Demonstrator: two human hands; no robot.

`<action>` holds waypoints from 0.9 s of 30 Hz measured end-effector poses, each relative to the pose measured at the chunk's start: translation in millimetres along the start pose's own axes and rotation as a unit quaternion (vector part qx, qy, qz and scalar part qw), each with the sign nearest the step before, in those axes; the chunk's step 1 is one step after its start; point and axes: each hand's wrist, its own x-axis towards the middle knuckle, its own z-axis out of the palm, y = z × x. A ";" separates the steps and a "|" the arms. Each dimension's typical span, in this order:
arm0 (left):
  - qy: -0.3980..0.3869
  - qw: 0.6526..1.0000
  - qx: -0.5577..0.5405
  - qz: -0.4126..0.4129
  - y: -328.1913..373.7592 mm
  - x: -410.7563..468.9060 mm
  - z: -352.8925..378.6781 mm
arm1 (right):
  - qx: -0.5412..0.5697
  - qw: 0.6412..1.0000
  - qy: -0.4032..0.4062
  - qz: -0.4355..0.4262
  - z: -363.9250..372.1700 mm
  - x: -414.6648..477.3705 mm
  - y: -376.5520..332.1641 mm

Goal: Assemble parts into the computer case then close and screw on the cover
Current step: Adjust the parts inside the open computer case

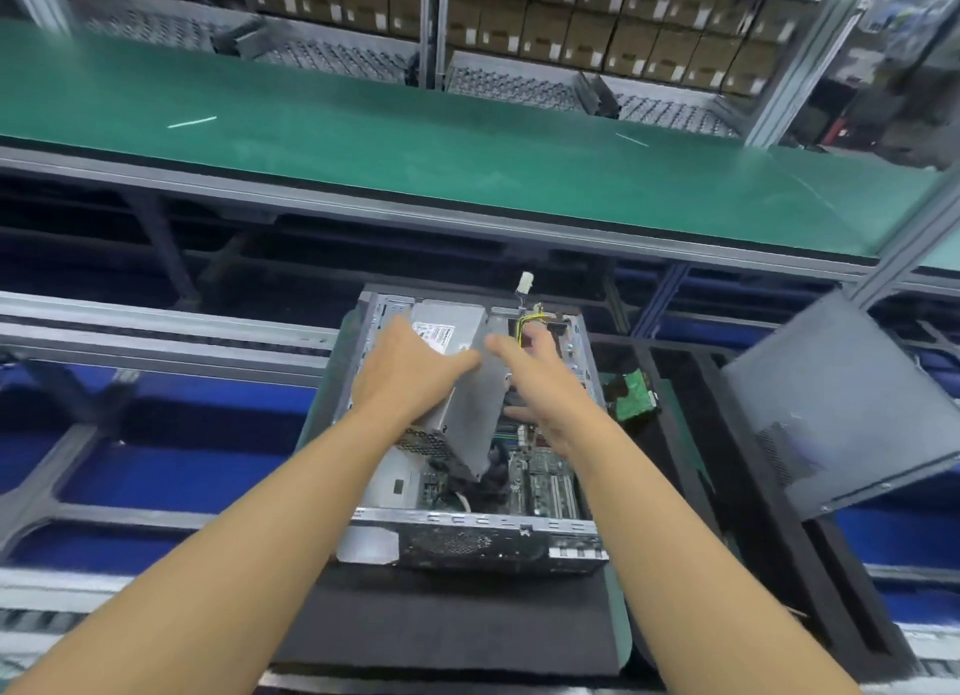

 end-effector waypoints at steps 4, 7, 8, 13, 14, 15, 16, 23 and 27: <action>-0.002 1.000 0.021 -0.019 -13.9 4.5 -12.8 | -0.004 0.998 -0.050 0.031 41.7 -0.1 -14.4; 0.021 0.998 0.047 -0.028 -16.4 6.5 -24.7 | 0.027 0.997 -0.072 0.021 57.4 3.5 -16.3; 0.029 0.998 0.056 -0.029 -17.3 6.9 -28.4 | 0.038 0.996 -0.085 0.012 58.3 3.8 -15.6; 0.065 0.993 0.095 -0.039 -17.1 6.8 -46.5 | 0.103 0.990 -0.091 -0.020 41.6 21.6 -2.1; 0.075 0.991 0.100 -0.044 -16.6 7.0 -48.0 | 0.122 0.989 -0.080 -0.007 35.0 25.7 5.5; 0.085 0.990 0.102 -0.049 -15.9 6.9 -48.1 | 0.108 0.992 -0.064 0.005 27.8 29.5 14.5; 0.091 0.989 0.106 -0.054 -16.8 6.3 -48.0 | 0.065 0.996 -0.054 0.010 22.6 32.7 24.7; 0.078 0.970 0.210 -0.092 -18.9 -4.5 -17.6 | -0.009 0.994 -0.108 0.023 26.2 54.7 58.5; 0.094 0.957 0.256 -0.101 -22.3 -9.6 4.2 | -0.327 0.919 -0.194 -0.106 37.8 71.6 74.4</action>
